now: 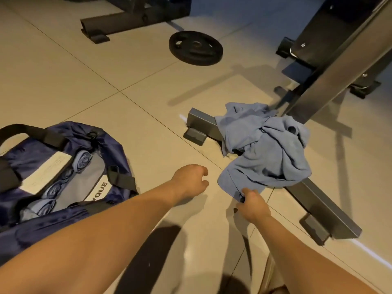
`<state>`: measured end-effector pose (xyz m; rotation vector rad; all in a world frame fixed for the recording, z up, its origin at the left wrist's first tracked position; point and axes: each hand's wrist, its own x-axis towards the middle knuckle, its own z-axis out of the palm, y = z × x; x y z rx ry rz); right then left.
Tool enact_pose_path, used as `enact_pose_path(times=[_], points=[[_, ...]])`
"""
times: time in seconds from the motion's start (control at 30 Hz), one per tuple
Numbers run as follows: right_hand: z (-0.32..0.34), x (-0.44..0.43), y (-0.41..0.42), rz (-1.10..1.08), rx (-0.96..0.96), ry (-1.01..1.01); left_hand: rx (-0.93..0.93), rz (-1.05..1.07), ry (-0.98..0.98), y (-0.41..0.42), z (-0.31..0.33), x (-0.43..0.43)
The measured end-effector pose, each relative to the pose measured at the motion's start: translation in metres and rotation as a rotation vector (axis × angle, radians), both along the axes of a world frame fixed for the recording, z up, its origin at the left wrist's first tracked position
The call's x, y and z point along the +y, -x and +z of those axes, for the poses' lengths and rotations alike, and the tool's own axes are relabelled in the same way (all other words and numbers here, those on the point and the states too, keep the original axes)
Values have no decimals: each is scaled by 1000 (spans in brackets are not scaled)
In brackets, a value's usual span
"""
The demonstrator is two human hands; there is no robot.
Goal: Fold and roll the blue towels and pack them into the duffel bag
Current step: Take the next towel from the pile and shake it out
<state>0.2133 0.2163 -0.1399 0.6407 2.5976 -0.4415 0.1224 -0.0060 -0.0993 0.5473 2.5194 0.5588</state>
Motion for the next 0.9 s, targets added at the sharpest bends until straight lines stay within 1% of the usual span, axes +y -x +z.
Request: enact_pose_path(times=[0.1, 0.23, 0.3, 0.33, 0.4, 0.5, 0.57, 0.6, 0.67, 0.73, 0.77, 0.9], points=[[-22, 17, -6, 25, 11, -19, -113, 30, -46, -5, -25, 30], [-39, 20, -12, 42, 140, -42, -233, 92, -102, -11, -43, 55], [-38, 17, -14, 55, 131, -22, -314, 163, -130, -12, -52, 62], [-37, 15, -15, 64, 107, 4, -351, 207, -143, -14, -56, 63], [-36, 7, -16, 24, 74, 130, -396, 314, -169, -18, -62, 65], [-30, -9, -13, -31, 120, 294, -364, 441, -236, -27, -66, 69], [-22, -20, -10, 37, 132, 364, -303, 503, -324, -29, -64, 70], [-18, -25, -8, 82, 116, 386, -312, 529, -404, -29, -61, 71], [-9, -33, -7, 135, 97, 409, -441, 575, -607, -29, -50, 71], [-2, -37, -6, 148, 115, 429, -550, 574, -687, -28, -42, 70], [2, -38, -6, 156, 121, 432, -543, 569, -698, -27, -41, 69], [28, -33, -5, 196, 145, 421, -334, 504, -617, -19, -34, 59]])
